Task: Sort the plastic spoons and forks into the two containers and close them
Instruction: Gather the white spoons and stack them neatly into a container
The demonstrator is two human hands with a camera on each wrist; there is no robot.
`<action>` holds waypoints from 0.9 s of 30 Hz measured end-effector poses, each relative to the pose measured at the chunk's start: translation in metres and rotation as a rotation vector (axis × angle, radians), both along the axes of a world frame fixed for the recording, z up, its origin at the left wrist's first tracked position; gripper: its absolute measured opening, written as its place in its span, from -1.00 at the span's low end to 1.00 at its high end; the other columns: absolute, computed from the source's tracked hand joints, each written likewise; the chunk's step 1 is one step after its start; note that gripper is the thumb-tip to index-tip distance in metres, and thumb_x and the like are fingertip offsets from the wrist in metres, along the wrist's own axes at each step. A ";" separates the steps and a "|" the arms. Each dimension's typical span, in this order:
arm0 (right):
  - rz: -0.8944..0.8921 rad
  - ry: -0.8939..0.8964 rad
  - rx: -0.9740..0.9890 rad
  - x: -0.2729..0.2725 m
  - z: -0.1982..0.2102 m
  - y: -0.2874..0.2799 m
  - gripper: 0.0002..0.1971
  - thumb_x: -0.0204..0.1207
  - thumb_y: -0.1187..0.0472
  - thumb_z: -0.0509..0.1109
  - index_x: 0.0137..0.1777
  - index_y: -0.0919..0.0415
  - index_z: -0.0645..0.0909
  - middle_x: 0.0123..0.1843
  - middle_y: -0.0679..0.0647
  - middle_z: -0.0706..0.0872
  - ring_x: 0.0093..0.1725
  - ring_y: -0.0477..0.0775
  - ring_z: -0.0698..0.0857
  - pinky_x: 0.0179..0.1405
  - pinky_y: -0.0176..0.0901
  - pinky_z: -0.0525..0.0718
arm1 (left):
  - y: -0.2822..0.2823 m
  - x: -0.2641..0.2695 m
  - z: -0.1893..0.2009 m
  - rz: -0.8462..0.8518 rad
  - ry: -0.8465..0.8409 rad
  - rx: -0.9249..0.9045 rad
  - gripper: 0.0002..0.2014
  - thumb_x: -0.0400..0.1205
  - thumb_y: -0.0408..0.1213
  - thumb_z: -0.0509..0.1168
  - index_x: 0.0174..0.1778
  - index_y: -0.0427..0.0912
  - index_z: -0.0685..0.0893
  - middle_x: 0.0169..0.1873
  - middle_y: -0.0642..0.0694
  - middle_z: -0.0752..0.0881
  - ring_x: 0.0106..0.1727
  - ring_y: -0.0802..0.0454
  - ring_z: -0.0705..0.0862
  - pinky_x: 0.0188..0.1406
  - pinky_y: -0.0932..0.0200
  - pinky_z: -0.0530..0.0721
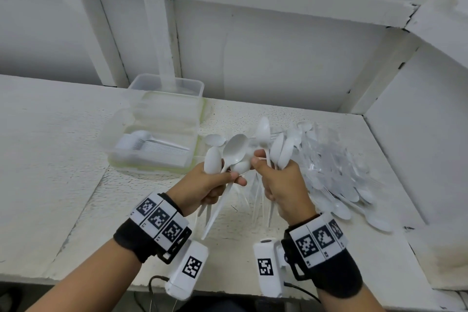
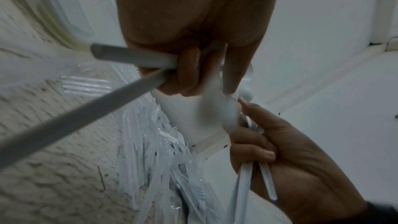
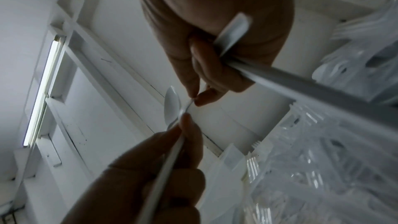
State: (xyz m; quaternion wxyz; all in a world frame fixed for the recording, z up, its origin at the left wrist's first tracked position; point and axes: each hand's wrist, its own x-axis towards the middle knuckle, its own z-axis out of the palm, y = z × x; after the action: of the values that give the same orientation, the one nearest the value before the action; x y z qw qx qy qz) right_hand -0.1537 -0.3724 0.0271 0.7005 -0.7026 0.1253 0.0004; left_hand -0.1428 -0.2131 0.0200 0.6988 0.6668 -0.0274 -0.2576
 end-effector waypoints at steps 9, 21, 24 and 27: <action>-0.105 -0.136 -0.142 0.001 0.001 0.017 -0.94 0.50 0.27 0.42 -0.12 0.09 0.67 -0.33 -0.05 0.69 -0.38 -0.21 0.65 -0.35 -0.40 0.57 | -0.001 -0.002 -0.012 0.102 -0.072 0.169 -0.78 0.65 -0.14 0.26 0.09 -0.21 0.54 -0.41 0.13 0.60 -0.54 0.20 0.31 -0.62 0.37 0.28; -0.149 -0.192 -0.244 0.003 -0.007 0.036 -0.75 0.49 0.31 0.40 -0.42 0.16 0.58 -0.59 -0.22 0.61 -0.48 -0.32 0.60 -0.48 -0.56 0.48 | -0.014 -0.007 -0.022 0.042 -0.322 0.348 -0.71 0.62 -0.20 0.27 0.26 -0.02 0.49 -0.01 0.18 0.64 0.05 0.23 0.66 0.10 0.14 0.62; -0.130 -0.201 -0.214 0.002 -0.009 0.033 -0.73 0.51 0.29 0.39 -0.42 0.02 0.61 -0.54 -0.22 0.66 -0.41 -0.32 0.64 -0.45 -0.57 0.51 | -0.015 -0.008 -0.017 0.069 -0.331 0.331 -0.81 0.64 -0.36 0.17 0.14 -0.12 0.52 -0.12 0.08 0.66 -0.13 0.28 0.66 -0.06 0.25 0.58; -0.131 -0.193 -0.213 -0.001 -0.010 0.027 -0.81 0.54 0.24 0.39 -0.32 0.10 0.66 -0.48 -0.14 0.65 -0.44 -0.30 0.61 -0.43 -0.56 0.51 | -0.012 -0.009 -0.012 0.076 -0.337 0.306 -0.85 0.65 -0.38 0.15 0.02 -0.03 0.51 -0.16 0.01 0.69 -0.13 0.23 0.68 -0.07 0.23 0.59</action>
State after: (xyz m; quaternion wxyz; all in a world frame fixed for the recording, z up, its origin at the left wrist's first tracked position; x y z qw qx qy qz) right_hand -0.1543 -0.3449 0.0173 0.6292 -0.7601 0.1021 -0.1261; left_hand -0.1519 -0.2250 0.0085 0.5842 0.7991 -0.0792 -0.1175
